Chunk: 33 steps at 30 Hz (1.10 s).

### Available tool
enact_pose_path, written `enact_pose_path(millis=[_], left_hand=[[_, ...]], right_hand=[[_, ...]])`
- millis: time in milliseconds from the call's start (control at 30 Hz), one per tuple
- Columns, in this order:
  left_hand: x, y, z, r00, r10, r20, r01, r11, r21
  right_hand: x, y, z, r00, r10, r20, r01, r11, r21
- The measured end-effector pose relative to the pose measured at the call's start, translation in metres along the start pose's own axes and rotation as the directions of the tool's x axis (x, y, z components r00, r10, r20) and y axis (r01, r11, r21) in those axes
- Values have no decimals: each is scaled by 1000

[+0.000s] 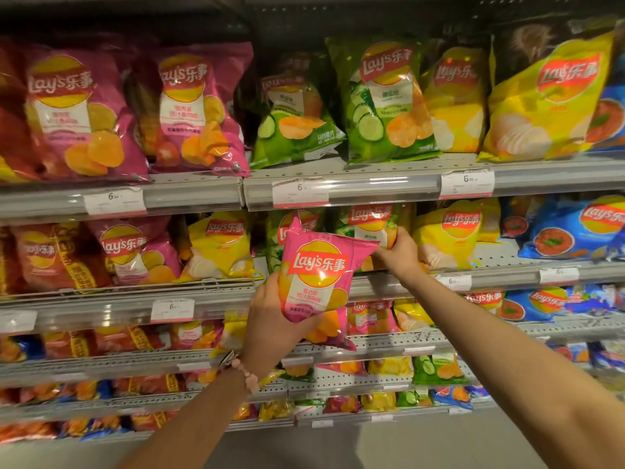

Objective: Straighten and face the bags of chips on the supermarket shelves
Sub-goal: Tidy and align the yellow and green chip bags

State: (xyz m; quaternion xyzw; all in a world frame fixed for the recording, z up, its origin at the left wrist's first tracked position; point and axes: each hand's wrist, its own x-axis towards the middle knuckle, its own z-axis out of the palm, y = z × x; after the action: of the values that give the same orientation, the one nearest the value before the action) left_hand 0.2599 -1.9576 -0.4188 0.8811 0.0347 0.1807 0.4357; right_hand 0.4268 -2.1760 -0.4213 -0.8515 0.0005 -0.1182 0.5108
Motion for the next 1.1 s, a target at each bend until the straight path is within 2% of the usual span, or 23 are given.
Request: enact_pose_path(millis=[300,433,467,533,600,667,733,967,1100], left_hand=[[-3,0,-1,1000,-15,-13,15,1000,-12],[-5,3,3,999,-8,-50,6,999,-40],[-4,5,3,998,-7,-64,4,999,-49],[-3,9,5,996,-19,-86,14,998,-64],[-3,14,7,994,-29,-105,21,997,-74],[-4,21,8,992,-22,-126,11,996,-90],[-5,23,11,990,-25,-140,8,993,-117],[-13,18,16,990,-110,-86,87,968,-235],[-19,14,9,994,-81,-72,57,955,-292]], right_hand=[[-6,1,-7,985,94,145,-95,995,4],[-49,-15,-8,999,-8,-38,14,988,155],[-64,-21,-7,998,-50,-38,57,972,230],[-89,-35,-7,993,-89,79,53,927,372],[-103,-48,-6,969,-63,237,-60,877,476],[-107,-58,-5,927,-46,373,-166,841,515],[-106,-60,-3,889,-58,453,-205,837,508],[-107,-56,2,844,-75,530,-219,855,470],[-111,-59,10,828,-86,554,-231,848,477]])
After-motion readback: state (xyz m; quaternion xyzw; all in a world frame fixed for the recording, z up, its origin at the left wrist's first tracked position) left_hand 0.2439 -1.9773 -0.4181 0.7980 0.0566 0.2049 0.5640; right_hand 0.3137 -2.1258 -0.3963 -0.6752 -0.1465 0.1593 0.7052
